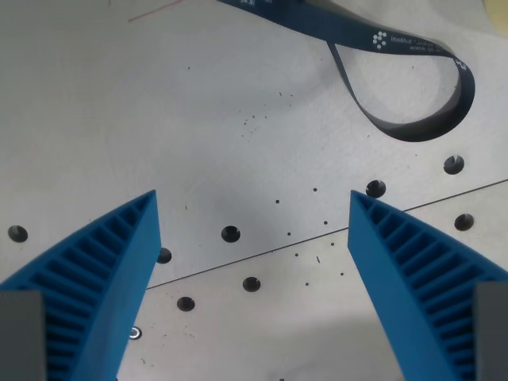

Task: Move in base positive y

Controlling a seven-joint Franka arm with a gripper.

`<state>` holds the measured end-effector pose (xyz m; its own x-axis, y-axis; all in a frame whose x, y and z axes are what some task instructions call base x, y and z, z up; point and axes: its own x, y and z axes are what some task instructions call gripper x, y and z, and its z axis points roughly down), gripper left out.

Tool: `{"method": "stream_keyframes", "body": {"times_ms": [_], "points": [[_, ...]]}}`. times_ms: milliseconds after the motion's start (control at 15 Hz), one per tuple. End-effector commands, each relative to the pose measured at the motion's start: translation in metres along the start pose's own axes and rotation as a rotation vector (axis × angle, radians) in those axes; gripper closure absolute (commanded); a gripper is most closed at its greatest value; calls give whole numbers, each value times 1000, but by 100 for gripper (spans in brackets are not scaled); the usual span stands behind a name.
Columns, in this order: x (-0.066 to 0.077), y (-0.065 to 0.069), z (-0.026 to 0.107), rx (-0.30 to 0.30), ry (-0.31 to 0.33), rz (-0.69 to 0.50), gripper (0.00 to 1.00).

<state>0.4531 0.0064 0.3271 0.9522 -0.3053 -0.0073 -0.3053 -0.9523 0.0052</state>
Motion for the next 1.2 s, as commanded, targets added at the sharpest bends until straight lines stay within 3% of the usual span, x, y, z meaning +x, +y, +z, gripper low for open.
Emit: {"method": "stream_keyframes", "body": {"times_ms": [67, 1200], "points": [[-3, -5, -2, 1, 4, 0, 0], [-53, -90, -2, 1, 4, 0, 0]]}}
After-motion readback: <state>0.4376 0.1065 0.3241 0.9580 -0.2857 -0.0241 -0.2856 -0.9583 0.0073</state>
